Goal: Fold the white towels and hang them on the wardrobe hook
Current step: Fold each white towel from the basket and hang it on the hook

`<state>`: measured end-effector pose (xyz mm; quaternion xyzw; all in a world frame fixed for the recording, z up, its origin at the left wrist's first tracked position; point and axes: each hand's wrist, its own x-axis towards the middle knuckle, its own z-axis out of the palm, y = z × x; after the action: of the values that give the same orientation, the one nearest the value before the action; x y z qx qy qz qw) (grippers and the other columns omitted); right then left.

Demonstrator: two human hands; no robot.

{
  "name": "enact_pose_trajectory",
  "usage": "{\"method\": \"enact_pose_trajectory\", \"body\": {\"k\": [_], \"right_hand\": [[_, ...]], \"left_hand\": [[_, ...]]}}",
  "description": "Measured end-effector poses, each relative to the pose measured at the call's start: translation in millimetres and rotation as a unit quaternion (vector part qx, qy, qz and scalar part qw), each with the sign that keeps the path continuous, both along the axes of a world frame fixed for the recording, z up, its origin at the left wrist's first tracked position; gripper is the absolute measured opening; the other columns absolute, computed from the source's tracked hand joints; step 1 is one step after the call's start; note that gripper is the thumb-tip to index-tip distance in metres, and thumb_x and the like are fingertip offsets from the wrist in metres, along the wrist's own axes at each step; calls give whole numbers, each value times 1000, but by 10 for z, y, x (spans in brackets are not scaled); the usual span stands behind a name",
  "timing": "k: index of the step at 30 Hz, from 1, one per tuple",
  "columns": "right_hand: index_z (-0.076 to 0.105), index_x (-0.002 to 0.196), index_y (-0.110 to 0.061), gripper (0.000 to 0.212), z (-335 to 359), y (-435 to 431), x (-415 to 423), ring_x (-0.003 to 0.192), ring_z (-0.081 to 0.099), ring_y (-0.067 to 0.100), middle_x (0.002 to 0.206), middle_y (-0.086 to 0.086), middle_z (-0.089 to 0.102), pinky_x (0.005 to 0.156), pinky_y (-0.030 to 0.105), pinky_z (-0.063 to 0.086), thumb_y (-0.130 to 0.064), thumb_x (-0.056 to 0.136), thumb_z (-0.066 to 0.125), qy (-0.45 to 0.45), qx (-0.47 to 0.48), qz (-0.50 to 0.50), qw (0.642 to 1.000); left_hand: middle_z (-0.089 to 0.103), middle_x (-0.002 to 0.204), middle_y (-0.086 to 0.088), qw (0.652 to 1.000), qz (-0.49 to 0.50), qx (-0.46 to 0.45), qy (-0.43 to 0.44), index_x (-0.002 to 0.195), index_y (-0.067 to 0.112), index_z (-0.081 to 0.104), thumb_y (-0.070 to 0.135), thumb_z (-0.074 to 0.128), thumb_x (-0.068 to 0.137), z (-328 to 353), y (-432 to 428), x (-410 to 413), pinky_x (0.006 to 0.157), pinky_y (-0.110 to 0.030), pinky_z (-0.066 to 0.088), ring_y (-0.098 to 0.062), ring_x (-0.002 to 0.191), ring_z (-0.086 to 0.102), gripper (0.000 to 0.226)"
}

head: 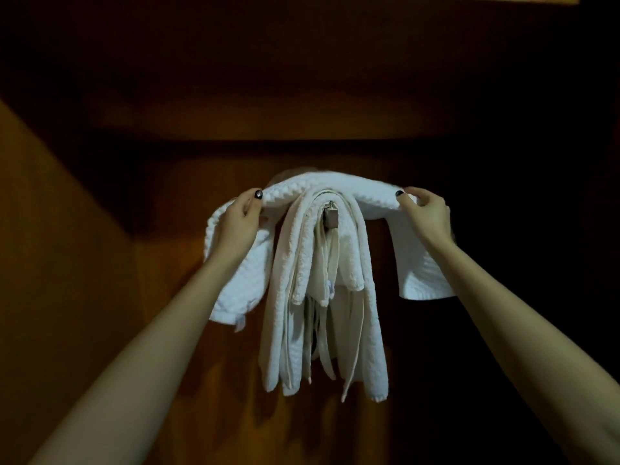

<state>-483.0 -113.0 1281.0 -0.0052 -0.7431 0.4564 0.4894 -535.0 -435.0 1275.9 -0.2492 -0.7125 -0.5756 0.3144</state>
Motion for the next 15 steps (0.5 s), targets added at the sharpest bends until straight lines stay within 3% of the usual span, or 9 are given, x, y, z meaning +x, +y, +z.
{"method": "enact_pose_trajectory", "body": {"k": [3,6,8,11,13,15], "right_hand": [[55,136,-13,49,124,69,15,128,50,19,137,6,57,95,25,37,-39,94,57,-5,13,16,1000],[58,133,-12,46,62,141,-16,124,54,20,133,6,60,93,28,40,-39,96,54,-28,24,33,999],[63,127,-14,42,-119,139,-56,114,61,22,123,6,66,93,33,47,-41,98,49,-53,34,40,997],[63,113,-24,32,-435,57,-68,91,68,19,100,5,71,84,38,54,-45,100,42,-69,33,73,994],[55,127,-25,32,-625,-9,-60,81,69,18,93,5,70,75,34,58,-41,101,42,-84,37,107,990],[49,136,-24,37,-794,-53,-26,67,69,14,82,2,70,60,30,58,-35,100,48,-97,68,109,987]], "left_hand": [[65,117,-5,999,-18,6,-30,128,20,55,38,38,101,172,-8,-34,93,-45,52,-21,109,62,36],[63,120,-1,999,-15,-39,-22,131,24,52,36,37,102,15,-75,9,82,-28,56,-18,112,60,35],[62,119,4,995,28,-90,31,135,27,45,38,38,101,-229,-148,33,87,-33,54,-14,110,61,35],[65,108,2,992,71,-77,74,137,33,33,29,44,100,-604,-245,18,82,-39,55,-11,97,65,38],[58,116,3,979,111,-112,127,137,37,34,20,49,98,-814,-287,14,78,-39,56,-11,95,61,46],[45,125,0,946,179,-186,198,132,35,47,11,57,92,-985,-308,12,78,-44,55,-16,101,53,47]]}}
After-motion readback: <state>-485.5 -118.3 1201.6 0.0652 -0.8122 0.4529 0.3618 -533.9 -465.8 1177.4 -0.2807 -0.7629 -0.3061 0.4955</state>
